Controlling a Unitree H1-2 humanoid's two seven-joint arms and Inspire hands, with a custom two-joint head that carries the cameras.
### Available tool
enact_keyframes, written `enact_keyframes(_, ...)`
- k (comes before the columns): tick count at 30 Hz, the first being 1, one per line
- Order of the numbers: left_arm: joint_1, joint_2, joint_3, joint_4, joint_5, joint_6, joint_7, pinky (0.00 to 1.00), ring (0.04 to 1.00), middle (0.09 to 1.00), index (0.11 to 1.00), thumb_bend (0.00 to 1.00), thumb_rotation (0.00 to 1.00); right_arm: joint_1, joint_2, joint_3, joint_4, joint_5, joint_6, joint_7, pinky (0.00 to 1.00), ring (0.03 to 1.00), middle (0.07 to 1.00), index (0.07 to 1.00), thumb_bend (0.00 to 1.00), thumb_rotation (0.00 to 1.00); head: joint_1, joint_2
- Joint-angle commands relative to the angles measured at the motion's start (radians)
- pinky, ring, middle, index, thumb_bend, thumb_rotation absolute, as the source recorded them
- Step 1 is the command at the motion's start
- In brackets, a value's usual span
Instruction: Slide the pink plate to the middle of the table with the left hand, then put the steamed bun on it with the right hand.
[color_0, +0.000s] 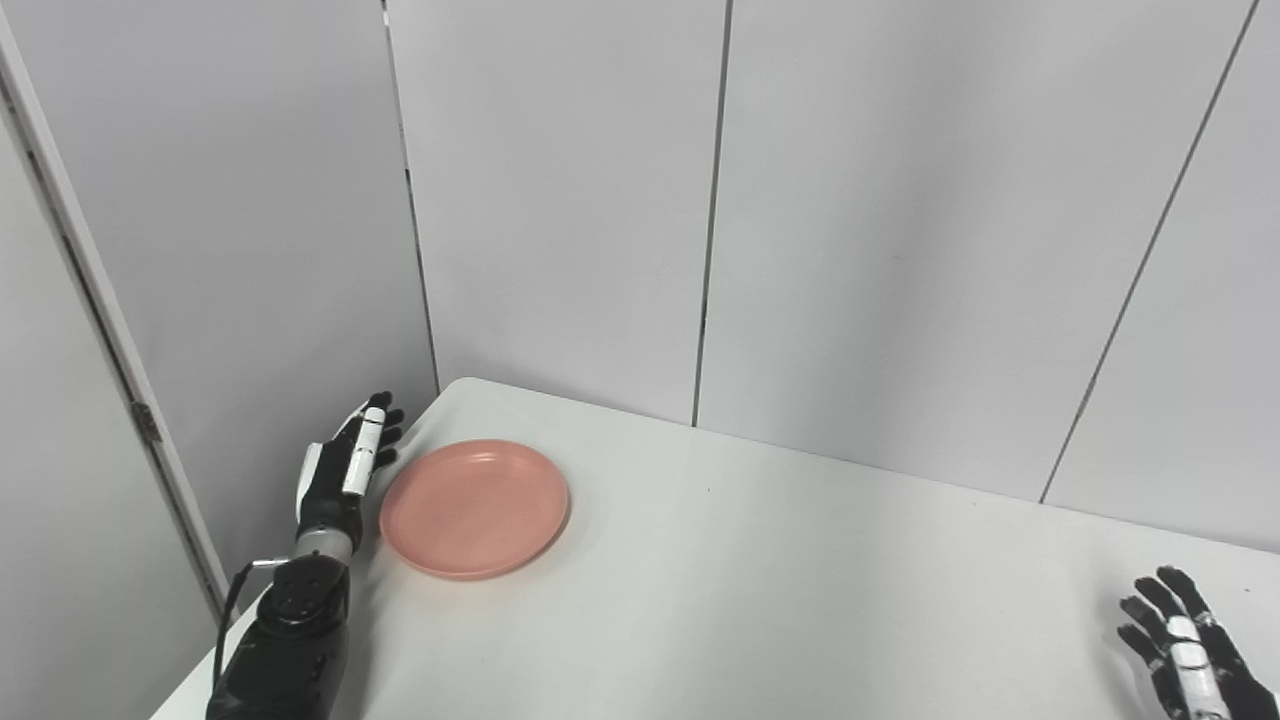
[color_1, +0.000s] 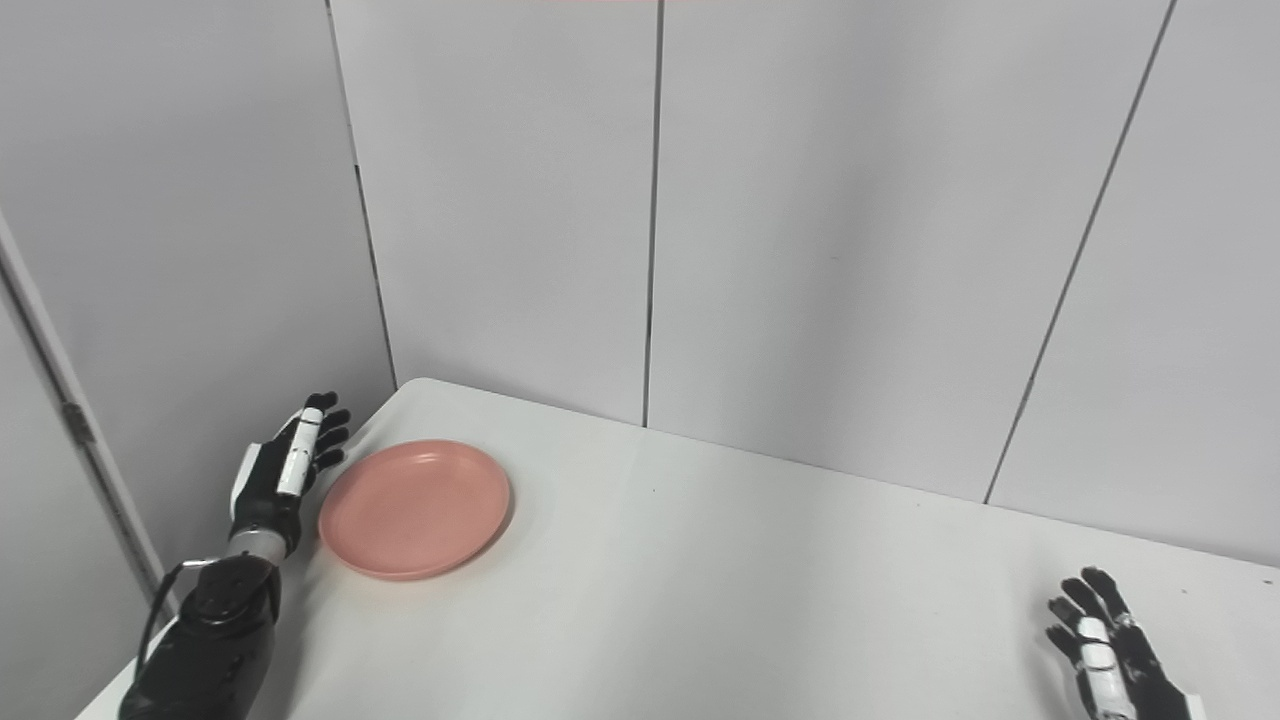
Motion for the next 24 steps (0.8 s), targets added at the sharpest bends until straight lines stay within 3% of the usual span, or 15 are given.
enact_keyframes(1,-0.054,0.044,-0.002,-0.016,0.001,-0.025,-0.016,0.85,0.866,0.853,0.834,0.56,0.95,0.019,0.010,0.002,-0.005,0.008,0.005,-0.002,0.86,0.873,0.888,0.882,0.57,0.73,-0.001,0.001)
enact_keyframes(5,-0.049,0.033,0.002,-0.041,-0.027,0.029,-0.046,0.87,0.875,0.862,0.850,0.54,0.98,0.019,0.006,0.003,-0.003,0.014,0.007,0.001,0.84,0.872,0.891,0.884,0.60,0.72,0.000,0.005)
enact_keyframes(12,-0.058,0.018,0.006,-0.014,-0.085,0.048,-0.127,0.94,0.888,0.857,0.846,0.60,0.98,0.021,0.004,0.003,-0.012,0.014,0.016,-0.003,0.86,0.875,0.891,0.892,0.59,0.72,-0.001,0.010)
enact_keyframes(24,-0.093,-0.029,0.050,0.051,-0.227,0.014,-0.241,0.87,0.852,0.834,0.823,0.61,0.95,0.020,0.005,0.003,-0.016,0.013,0.024,-0.008,0.84,0.859,0.881,0.881,0.59,0.72,-0.010,0.018)
